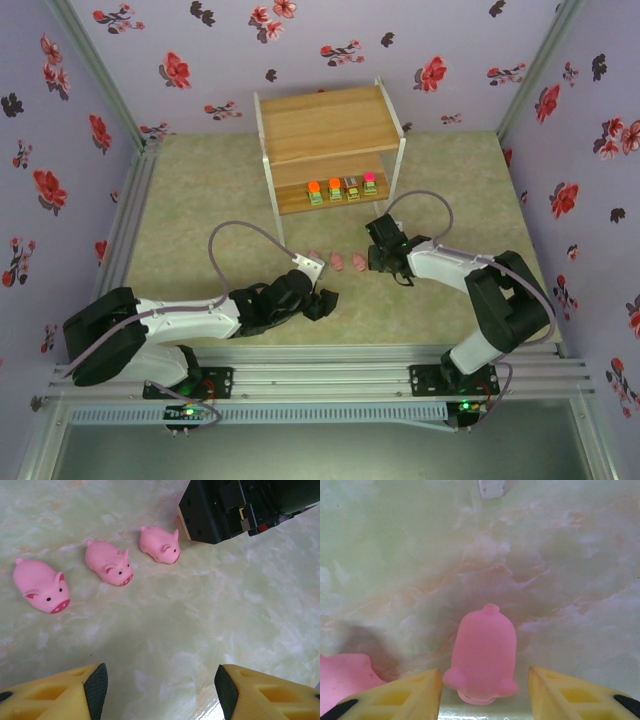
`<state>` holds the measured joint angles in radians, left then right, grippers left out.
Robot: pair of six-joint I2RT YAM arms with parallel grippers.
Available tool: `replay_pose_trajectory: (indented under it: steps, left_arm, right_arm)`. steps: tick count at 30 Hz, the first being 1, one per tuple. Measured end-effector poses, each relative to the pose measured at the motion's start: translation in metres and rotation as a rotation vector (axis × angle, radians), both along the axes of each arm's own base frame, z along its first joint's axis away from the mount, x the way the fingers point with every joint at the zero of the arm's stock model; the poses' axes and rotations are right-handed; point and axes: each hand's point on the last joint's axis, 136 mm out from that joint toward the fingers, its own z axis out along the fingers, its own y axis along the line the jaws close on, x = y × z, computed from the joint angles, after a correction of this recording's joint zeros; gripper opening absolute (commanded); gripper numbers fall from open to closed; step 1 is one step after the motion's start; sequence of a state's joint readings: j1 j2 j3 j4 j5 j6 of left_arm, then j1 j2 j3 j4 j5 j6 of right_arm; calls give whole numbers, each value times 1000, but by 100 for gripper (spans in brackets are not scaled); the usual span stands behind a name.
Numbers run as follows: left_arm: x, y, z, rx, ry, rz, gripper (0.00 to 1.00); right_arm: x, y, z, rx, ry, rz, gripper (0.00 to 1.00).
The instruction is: Place and organize the plastic toys onto the shelf
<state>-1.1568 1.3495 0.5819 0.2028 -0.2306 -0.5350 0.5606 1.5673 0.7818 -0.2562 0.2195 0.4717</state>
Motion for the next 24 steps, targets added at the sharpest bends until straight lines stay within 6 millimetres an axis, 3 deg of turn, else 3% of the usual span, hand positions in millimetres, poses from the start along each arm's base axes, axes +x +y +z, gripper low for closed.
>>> replay_pose_trajectory:
  steps: [24]
  left_arm:
    - [-1,1,-2,0,1,0,63]
  right_arm:
    - [3,-1,-6,-19,8,-5,38]
